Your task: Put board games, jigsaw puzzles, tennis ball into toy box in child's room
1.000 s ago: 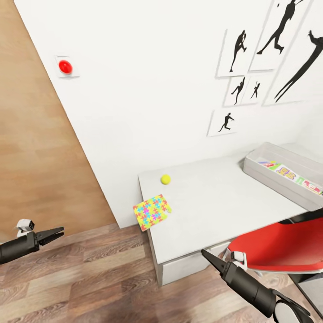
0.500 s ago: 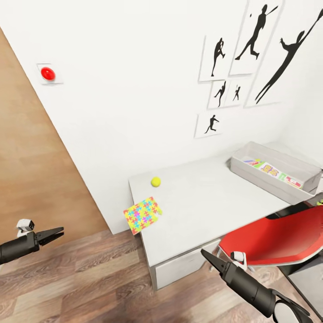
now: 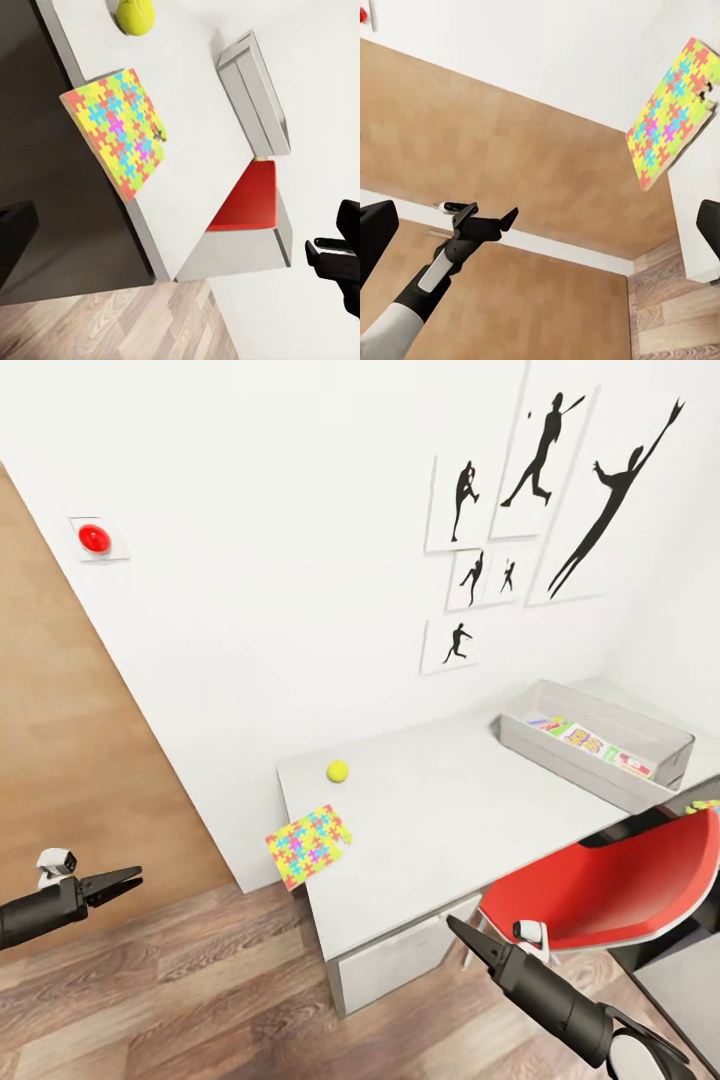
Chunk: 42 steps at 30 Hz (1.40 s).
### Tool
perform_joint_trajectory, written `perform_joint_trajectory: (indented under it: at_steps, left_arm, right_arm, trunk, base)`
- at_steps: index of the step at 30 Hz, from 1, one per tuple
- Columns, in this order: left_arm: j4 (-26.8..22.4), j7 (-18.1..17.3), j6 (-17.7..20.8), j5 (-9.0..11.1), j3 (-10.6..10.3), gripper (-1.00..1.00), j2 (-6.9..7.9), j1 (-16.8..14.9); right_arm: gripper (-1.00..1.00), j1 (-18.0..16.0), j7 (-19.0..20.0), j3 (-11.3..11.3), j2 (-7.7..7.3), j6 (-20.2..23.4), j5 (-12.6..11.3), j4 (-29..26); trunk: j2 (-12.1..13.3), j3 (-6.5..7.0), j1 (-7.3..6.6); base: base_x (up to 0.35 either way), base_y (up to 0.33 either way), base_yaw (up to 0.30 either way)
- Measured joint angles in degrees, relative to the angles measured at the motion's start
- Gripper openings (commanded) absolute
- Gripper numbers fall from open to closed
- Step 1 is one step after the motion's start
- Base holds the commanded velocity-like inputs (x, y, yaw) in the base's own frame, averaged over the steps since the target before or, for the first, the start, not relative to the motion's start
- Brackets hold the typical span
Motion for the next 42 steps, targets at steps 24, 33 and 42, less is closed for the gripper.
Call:
perform_joint_trajectory:
  at_steps: [24,33,42]
  left_arm:
    - [0.0,0.0,0.1,0.0,0.0,1.0,0.0,0.0]
    - [0.0,0.0,0.1,0.0,0.0,1.0,0.0,0.0]
    - [0.0,0.0,0.1,0.0,0.0,1.0,0.0,0.0]
  right_arm:
    - [1.0,0.0,0.0,0.2,0.14,0.0,1.5,-0.1]
    - [1.0,0.0,-0.1,0.2,0.15,0.0,1.6,-0.1]
    - [1.0,0.0,-0.1,0.2,0.15,0.0,1.6,-0.1]
  trunk:
    - [0.0,2.29,-0.03]
    - [0.0,3.16,-0.01]
    - [0.0,4.01,-0.02]
  base:
    - [0.042,0.0,0.0]
    - [0.141,0.0,0.0]
    - [0.173,0.0,0.0]
